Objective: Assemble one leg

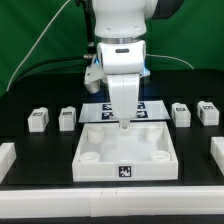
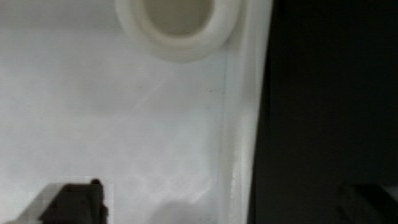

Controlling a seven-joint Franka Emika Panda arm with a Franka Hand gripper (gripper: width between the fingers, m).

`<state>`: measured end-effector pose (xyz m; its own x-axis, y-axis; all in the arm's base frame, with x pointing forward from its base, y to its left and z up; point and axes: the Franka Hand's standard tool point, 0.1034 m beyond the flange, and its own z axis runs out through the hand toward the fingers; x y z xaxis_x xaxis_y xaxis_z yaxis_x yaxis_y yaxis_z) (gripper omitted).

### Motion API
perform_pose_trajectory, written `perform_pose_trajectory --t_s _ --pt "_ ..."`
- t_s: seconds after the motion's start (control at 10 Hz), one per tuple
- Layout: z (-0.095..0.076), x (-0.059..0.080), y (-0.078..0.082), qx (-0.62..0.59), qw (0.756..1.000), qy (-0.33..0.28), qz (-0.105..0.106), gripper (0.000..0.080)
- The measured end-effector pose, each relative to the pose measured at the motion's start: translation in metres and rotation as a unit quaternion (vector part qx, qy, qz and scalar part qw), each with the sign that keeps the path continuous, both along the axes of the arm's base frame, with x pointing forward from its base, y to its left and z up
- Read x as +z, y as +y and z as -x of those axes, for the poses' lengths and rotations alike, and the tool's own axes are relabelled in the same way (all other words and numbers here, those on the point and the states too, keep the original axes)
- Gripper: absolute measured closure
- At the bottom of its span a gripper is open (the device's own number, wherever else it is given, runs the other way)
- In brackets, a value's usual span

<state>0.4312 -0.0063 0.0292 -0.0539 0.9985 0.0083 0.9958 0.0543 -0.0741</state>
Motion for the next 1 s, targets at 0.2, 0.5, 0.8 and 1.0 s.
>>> perform_pose_trajectory --t_s 0.2,0.5,0.8,1.0 --pt "0.0090 -0.0165 0.0015 0.010 1.000 0.009 -0.005 0.0150" --pt "0.0105 -0.0191 0.0000 0.007 1.000 0.012 -0.005 0.0161" --pt "0.0111 -0.0198 -0.0006 0.004 1.000 0.013 -0.005 0.0527" --pt "0.0100 -0.0194 -0.0013 0.003 1.000 0.011 -0.005 0.0715"
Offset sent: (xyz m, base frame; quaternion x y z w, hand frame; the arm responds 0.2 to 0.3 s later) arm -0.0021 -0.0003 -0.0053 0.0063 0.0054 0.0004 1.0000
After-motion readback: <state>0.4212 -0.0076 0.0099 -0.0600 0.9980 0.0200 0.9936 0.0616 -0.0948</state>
